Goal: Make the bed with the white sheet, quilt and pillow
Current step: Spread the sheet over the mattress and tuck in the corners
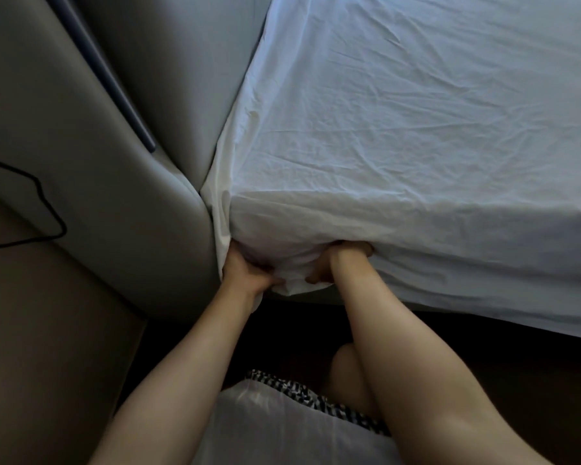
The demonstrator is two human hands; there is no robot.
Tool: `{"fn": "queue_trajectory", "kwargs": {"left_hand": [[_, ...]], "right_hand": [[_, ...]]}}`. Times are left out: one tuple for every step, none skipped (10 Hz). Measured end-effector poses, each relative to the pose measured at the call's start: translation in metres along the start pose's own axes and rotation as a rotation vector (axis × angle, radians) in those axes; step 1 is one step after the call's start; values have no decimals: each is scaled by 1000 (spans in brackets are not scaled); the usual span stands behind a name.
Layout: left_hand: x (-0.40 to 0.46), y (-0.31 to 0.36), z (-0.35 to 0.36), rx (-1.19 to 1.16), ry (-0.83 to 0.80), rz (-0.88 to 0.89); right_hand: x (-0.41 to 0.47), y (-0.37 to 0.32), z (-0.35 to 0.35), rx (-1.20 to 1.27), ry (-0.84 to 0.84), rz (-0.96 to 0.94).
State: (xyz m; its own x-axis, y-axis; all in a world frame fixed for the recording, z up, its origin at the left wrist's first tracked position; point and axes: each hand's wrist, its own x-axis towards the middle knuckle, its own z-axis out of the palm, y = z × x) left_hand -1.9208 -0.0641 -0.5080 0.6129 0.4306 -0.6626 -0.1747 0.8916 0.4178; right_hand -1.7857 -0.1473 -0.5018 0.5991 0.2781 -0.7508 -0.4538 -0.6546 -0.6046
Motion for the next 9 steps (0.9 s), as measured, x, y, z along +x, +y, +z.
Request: {"fn": "queue_trajectory", "kwargs": {"left_hand": [[-2,-3,7,-2,-45,110],[1,-6,8,-92,-8,124],[5,-4,5,-162,-89,67],[1,-3,3,-107,-58,28],[5,1,7,17,11,6],[5,1,12,49,73,-9],[7,0,12,-62,-11,-8],[13,-6,5,-100,-27,-8],[17,-14,-2,-95,42,43]], "right_hand": [[-1,14,-10,-288,128,-119],[18,14,-11,384,69,71],[32,-11,-12,1052,-10,326],[42,0,-10,-333,-93,-152],[28,-9,-17,-739,-313,-15],[27,-23,-21,-860,-407,69],[37,-23,-22,-894,-337,-20],[44,-21,-24,-832,-327,-46],[46,-22,-22,-783,-290,-76]]}}
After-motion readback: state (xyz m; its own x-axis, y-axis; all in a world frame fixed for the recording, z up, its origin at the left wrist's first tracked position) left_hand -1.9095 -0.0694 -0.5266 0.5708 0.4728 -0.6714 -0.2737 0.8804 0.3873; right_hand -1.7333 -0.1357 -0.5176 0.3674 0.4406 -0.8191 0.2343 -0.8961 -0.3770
